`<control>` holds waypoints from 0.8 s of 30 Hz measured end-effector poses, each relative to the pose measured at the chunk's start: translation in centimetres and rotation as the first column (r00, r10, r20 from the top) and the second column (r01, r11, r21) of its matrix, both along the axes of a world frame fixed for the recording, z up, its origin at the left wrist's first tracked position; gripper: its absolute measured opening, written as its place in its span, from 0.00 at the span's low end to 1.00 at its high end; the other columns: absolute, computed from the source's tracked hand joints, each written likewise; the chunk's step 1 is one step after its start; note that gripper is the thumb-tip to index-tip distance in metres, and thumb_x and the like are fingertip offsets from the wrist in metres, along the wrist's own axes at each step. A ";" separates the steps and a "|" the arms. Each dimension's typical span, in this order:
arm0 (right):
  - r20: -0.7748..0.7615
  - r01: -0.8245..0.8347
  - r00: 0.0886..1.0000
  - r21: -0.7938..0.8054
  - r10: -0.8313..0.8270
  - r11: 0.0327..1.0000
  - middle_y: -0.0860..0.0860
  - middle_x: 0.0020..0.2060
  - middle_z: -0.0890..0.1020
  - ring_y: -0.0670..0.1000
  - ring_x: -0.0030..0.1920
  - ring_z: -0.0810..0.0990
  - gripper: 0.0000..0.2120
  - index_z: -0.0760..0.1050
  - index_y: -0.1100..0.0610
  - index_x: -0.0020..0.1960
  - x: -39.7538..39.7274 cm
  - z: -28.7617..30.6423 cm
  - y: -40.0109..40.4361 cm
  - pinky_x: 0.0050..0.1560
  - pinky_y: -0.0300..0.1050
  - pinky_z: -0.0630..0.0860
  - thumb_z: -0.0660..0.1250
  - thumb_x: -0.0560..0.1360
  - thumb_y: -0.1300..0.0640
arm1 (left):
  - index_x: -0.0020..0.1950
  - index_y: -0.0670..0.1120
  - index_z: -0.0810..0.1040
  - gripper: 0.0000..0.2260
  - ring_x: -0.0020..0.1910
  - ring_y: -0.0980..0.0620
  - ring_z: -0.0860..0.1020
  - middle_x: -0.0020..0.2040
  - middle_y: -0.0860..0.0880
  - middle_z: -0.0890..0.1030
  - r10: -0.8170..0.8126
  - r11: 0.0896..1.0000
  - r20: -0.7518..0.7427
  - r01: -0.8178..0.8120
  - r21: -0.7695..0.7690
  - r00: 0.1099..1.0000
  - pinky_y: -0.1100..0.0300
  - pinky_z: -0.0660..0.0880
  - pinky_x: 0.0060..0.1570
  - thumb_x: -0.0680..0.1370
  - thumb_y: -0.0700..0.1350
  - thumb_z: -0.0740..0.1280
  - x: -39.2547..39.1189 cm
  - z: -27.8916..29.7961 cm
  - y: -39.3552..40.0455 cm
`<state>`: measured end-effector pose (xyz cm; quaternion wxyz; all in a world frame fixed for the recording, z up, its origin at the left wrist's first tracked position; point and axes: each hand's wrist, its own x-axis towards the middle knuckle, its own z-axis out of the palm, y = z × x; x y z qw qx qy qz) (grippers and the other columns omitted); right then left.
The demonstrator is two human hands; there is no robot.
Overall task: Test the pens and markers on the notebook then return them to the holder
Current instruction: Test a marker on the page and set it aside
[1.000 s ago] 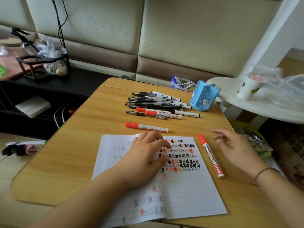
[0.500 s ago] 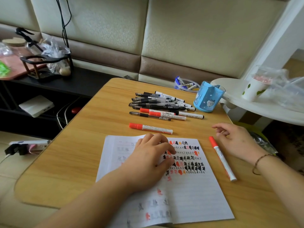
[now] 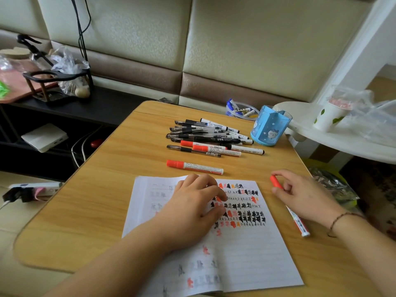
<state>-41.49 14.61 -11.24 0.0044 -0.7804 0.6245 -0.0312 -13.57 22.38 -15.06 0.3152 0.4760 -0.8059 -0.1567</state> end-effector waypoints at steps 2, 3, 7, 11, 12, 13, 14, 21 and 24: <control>-0.042 -0.016 0.999 0.021 0.017 1.000 0.46 0.35 0.79 0.44 0.35 0.77 0.20 0.65 0.41 0.68 0.3 -0.1 0.2 0.34 0.45 0.78 0.61 0.78 0.43 | 0.58 0.57 0.76 0.11 0.59 0.57 0.65 0.55 0.60 0.70 -0.001 1.000 0.000 0.001 0.001 1.000 0.55 0.65 0.62 0.78 0.57 0.61 0.0 0.0 0.0; -0.060 -0.019 0.998 0.031 0.021 0.999 0.46 0.35 0.79 0.45 0.34 0.78 0.20 0.64 0.41 0.69 0.4 -0.2 0.3 0.34 0.45 0.78 0.61 0.78 0.42 | 0.58 0.57 0.76 0.11 0.59 0.57 0.65 0.55 0.60 0.70 -0.002 1.000 0.001 0.002 0.002 1.000 0.55 0.65 0.62 0.78 0.56 0.61 0.0 0.1 0.0; -0.053 -0.021 0.998 0.021 0.022 1.000 0.45 0.35 0.78 0.43 0.35 0.77 0.24 0.63 0.41 0.70 0.0 -0.3 0.0 0.34 0.43 0.79 0.60 0.76 0.38 | 0.58 0.58 0.76 0.10 0.59 0.58 0.64 0.55 0.61 0.70 0.001 1.000 0.004 -0.001 0.005 1.000 0.56 0.64 0.63 0.79 0.56 0.62 0.0 0.2 0.1; -0.030 -0.011 0.999 0.006 0.011 1.000 0.44 0.35 0.78 0.42 0.36 0.77 0.27 0.63 0.41 0.70 -0.7 -0.4 -0.3 0.36 0.43 0.80 0.58 0.74 0.34 | 0.58 0.58 0.76 0.10 0.59 0.57 0.64 0.55 0.60 0.70 0.001 1.000 0.008 -0.001 0.006 1.000 0.55 0.64 0.63 0.79 0.56 0.62 0.0 0.2 0.1; -0.033 -0.010 0.999 0.003 0.010 1.000 0.43 0.36 0.78 0.41 0.37 0.77 0.28 0.63 0.41 0.70 -0.8 -0.4 -0.4 0.36 0.43 0.80 0.58 0.74 0.33 | 0.58 0.57 0.76 0.10 0.59 0.57 0.64 0.55 0.60 0.70 0.000 1.000 0.008 0.000 0.006 1.000 0.55 0.64 0.63 0.79 0.56 0.61 0.0 0.2 0.1; -0.037 -0.009 0.999 0.000 0.009 1.000 0.43 0.37 0.77 0.41 0.37 0.76 0.28 0.63 0.41 0.70 -0.8 -0.3 -0.4 0.36 0.42 0.80 0.57 0.73 0.32 | 0.58 0.57 0.76 0.10 0.59 0.57 0.64 0.55 0.60 0.70 -0.001 1.000 0.006 0.001 0.006 1.000 0.55 0.64 0.63 0.79 0.56 0.61 0.0 0.2 0.1; -0.039 -0.009 0.999 -0.002 0.009 1.000 0.42 0.37 0.77 0.41 0.38 0.76 0.28 0.64 0.41 0.70 -0.9 -0.3 -0.5 0.36 0.42 0.79 0.57 0.73 0.32 | 0.58 0.57 0.76 0.10 0.59 0.57 0.64 0.55 0.60 0.70 -0.002 1.000 0.002 0.002 0.005 1.000 0.55 0.64 0.63 0.79 0.56 0.61 0.0 0.2 0.0; 0.025 -0.003 1.000 -0.008 0.004 1.000 0.41 0.38 0.79 0.39 0.40 0.77 0.33 0.66 0.41 0.68 -0.7 -0.3 -1.5 0.41 0.44 0.79 0.51 0.69 0.27 | 0.58 0.57 0.76 0.11 0.59 0.58 0.65 0.55 0.60 0.71 -0.002 1.000 -0.017 0.001 -0.002 1.000 0.56 0.64 0.62 0.78 0.56 0.61 0.0 0.1 0.1; 0.044 0.004 0.999 -0.011 -0.003 1.000 0.41 0.36 0.79 0.39 0.39 0.78 0.34 0.67 0.41 0.67 -0.8 -0.3 -1.8 0.40 0.45 0.80 0.50 0.67 0.25 | 0.57 0.57 0.76 0.10 0.59 0.58 0.65 0.55 0.60 0.71 0.000 1.000 -0.018 0.000 -0.003 1.000 0.56 0.64 0.62 0.78 0.56 0.62 0.0 0.1 0.0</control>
